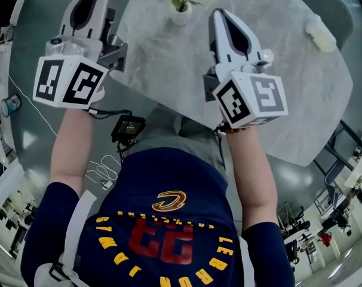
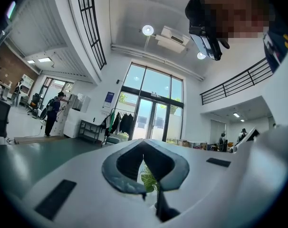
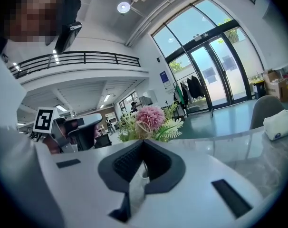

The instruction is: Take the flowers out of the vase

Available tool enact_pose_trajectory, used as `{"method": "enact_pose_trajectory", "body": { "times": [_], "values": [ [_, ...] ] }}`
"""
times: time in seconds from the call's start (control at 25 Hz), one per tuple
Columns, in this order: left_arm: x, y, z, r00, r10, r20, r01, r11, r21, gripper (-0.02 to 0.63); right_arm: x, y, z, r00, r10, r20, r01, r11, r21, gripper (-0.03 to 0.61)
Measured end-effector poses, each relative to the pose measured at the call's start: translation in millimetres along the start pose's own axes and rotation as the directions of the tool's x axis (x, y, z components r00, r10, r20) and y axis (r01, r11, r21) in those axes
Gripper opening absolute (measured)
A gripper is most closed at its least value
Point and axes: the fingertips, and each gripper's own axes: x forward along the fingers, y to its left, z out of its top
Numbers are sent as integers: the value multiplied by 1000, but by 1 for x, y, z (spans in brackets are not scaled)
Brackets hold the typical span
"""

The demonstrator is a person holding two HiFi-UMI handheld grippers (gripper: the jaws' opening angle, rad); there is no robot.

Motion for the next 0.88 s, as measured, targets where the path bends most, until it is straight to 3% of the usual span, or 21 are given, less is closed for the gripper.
{"method": "enact_pose_trajectory", "body": {
  "times": [0.32,0.56,0.72,0.88],
  "values": [
    [-1,-12,-47,998,-40,-58,37,998,-57,5,22,-9,-23,999,32,-21,-32,999,29,3],
    [4,-26,-76,989,-96,-110,88,993,-73,206,31,-19,-30,999,44,-20,-43,998,46,9],
    [9,-24,-100,980,-108,-170,94,992,-87,275,39,-23,-35,999,48,-22,-47,997,61,18],
    [9,-18,-120,968,-124,-217,98,987,-125,317,47,-26,-39,998,46,-38,-43,997,68,84]
  ]
}}
